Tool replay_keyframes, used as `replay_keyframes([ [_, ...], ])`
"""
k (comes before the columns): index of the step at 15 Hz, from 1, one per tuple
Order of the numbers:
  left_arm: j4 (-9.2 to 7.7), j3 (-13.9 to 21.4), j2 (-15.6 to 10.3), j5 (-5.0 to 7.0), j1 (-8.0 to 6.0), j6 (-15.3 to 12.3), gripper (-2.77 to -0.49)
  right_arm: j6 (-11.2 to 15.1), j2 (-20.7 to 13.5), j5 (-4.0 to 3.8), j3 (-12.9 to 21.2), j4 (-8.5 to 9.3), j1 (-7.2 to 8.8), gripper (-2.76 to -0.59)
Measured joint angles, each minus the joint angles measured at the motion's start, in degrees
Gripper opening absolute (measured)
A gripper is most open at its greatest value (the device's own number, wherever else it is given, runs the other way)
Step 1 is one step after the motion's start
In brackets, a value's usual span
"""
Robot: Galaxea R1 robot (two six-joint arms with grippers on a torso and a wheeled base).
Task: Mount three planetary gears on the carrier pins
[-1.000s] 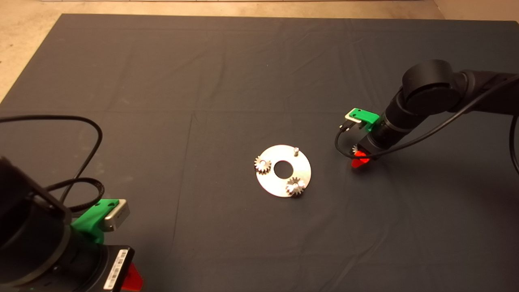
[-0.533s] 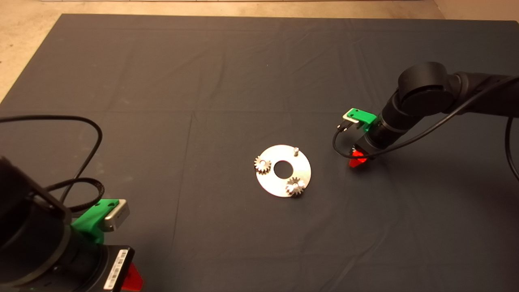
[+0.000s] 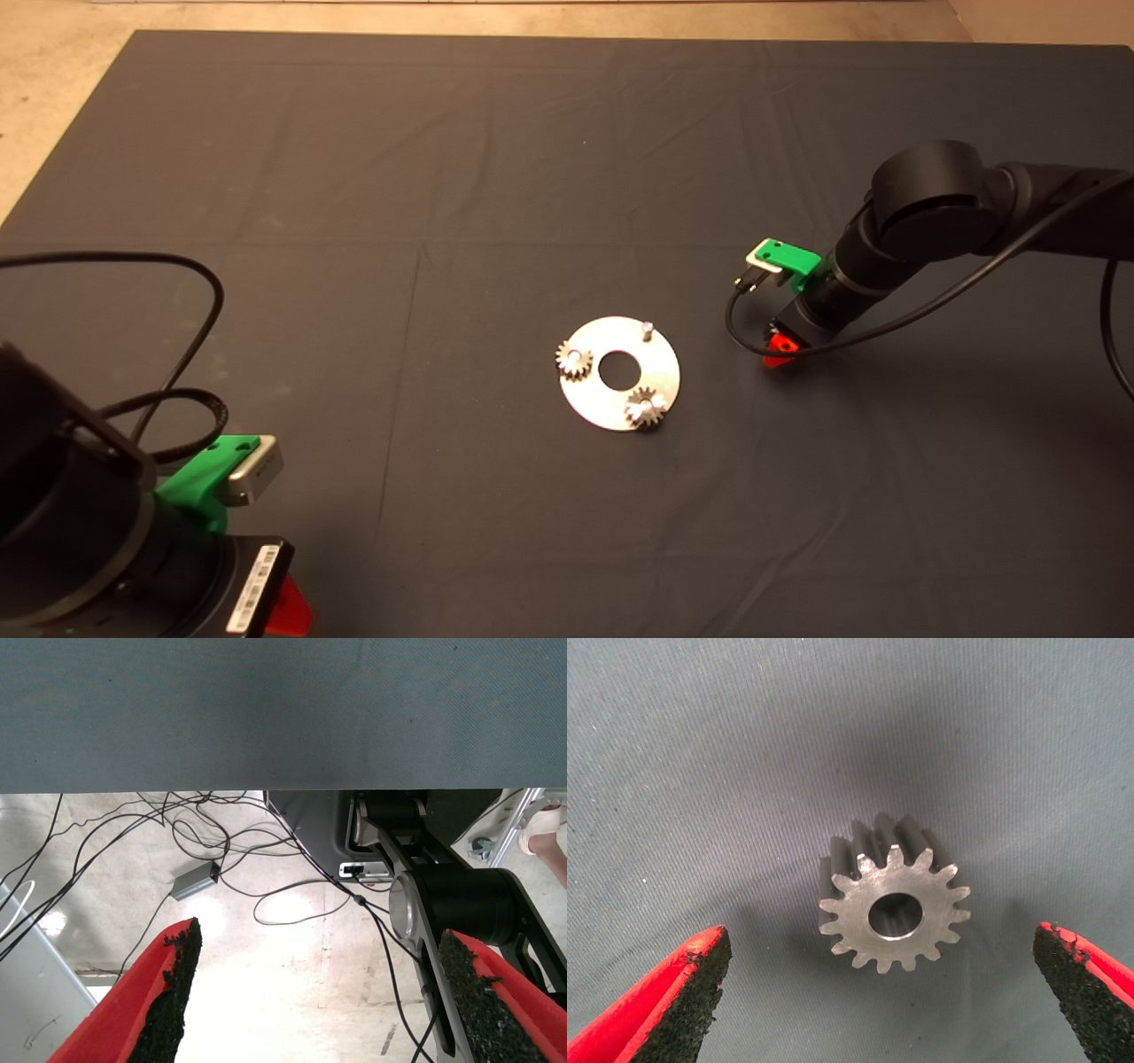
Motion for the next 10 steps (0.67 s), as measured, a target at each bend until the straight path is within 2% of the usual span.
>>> replay_keyframes([
  [5, 0.0, 0.0, 0.0, 0.0, 0.0, 0.0, -1.37, 1.4, -2.0, 0.0, 0.3, -1.24, -0.02, -0.98],
  [6, 0.0, 0.0, 0.2, 0.0, 0.0, 0.0, -1.37, 1.8, -2.1, -0.11, 0.3, -1.33, -0.06, -1.1],
  [9, 0.0, 0.0, 0.1, 0.01, 0.0, 0.0, -1.37, 2.4, -2.2, 0.09, 0.3, -1.44, -0.64, -1.13],
  [10, 0.0, 0.0, 0.1, 0.0, 0.0, 0.0, -1.37, 2.6, -2.2, 0.06, 0.3, -1.46, -0.65, -1.2],
])
